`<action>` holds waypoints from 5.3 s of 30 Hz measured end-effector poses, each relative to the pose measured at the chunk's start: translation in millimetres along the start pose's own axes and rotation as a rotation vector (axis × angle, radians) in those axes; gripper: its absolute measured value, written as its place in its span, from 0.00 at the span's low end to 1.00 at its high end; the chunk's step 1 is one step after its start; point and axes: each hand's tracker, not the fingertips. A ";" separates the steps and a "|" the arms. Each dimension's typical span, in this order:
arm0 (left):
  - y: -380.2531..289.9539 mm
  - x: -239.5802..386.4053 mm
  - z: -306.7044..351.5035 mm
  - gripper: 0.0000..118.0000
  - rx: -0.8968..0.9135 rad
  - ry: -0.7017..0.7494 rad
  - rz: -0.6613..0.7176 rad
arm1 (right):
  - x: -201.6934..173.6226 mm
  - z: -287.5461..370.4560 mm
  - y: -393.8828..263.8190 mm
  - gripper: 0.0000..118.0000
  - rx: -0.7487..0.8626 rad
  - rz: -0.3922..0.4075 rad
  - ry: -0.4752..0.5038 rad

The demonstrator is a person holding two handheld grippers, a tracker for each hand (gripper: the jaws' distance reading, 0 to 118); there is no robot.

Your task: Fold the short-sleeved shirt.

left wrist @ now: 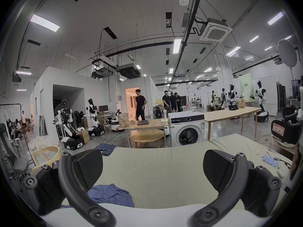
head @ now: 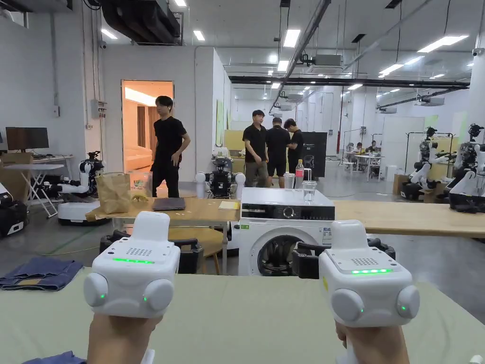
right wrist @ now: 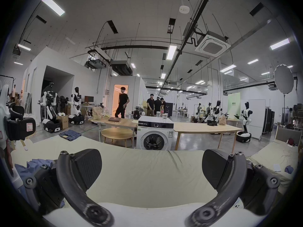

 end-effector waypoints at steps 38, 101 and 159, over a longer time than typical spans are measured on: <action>-0.9 -3.9 1.8 1.00 -0.001 0.004 0.019 | -3.1 2.3 0.3 1.00 -0.011 -0.012 -0.005; -266.4 -186.0 -145.3 0.98 -0.862 0.037 0.202 | -249.3 -26.3 -133.9 0.00 -0.131 0.095 0.471; -145.9 18.9 17.1 0.89 -0.279 -0.274 -0.055 | 68.2 52.8 -180.4 0.00 -0.299 -0.051 -0.030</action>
